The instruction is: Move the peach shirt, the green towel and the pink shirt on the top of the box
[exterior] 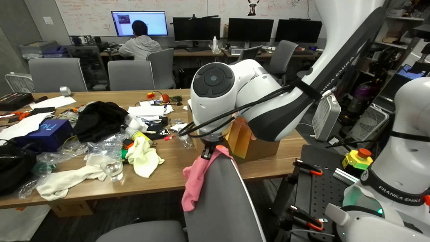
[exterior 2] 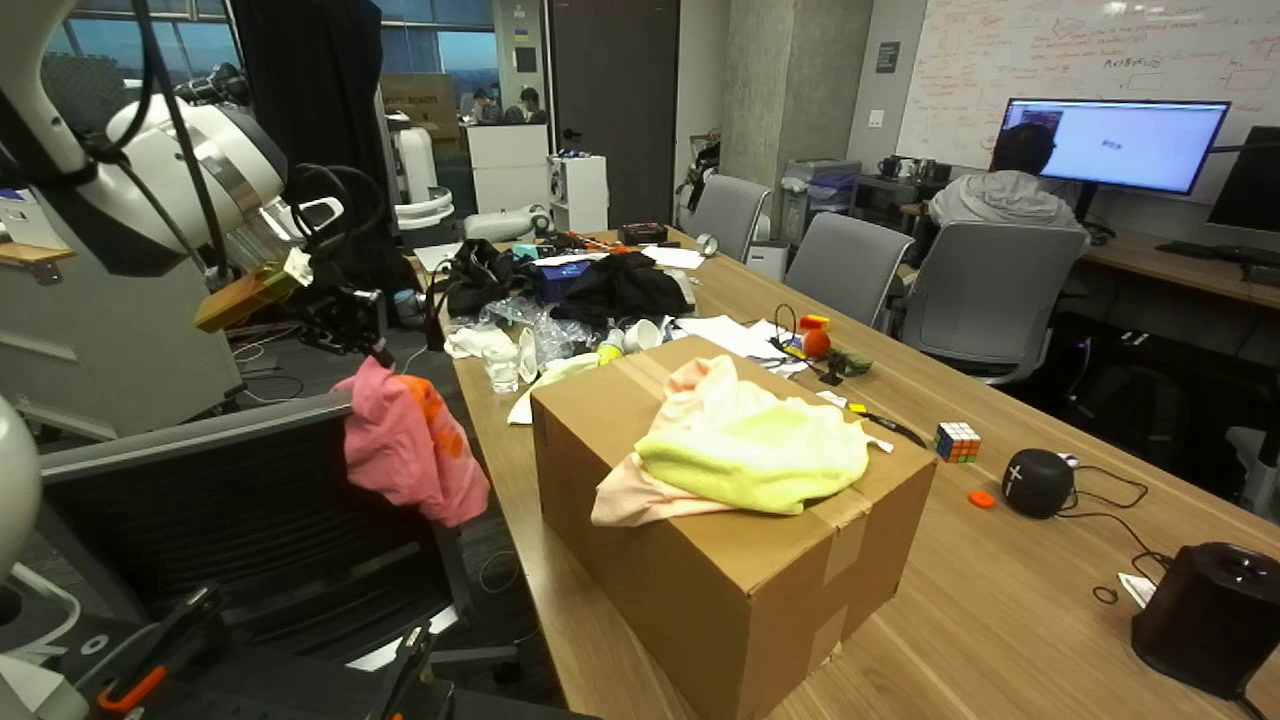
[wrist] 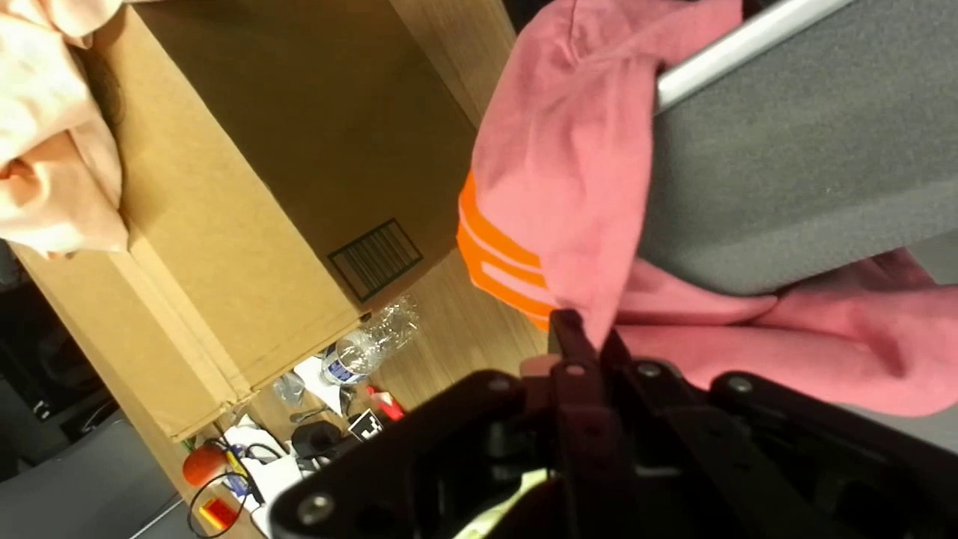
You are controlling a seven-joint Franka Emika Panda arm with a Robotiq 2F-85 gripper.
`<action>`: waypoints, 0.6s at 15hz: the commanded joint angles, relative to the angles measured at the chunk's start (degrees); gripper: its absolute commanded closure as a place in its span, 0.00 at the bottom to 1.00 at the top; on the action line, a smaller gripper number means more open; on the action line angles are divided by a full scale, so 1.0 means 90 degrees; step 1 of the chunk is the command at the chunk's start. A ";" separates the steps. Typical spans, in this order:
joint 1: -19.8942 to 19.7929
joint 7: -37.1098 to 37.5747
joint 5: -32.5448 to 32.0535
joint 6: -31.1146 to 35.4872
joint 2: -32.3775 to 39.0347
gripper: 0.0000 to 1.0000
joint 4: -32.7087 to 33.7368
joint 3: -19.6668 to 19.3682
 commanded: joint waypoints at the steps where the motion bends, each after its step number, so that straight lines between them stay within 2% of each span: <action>1: 0.0019 0.0102 0.0011 -0.0023 -0.0218 0.99 0.0224 0.0029; 9: -0.0094 0.0257 0.0141 -0.0001 -0.0733 0.99 0.0902 0.0033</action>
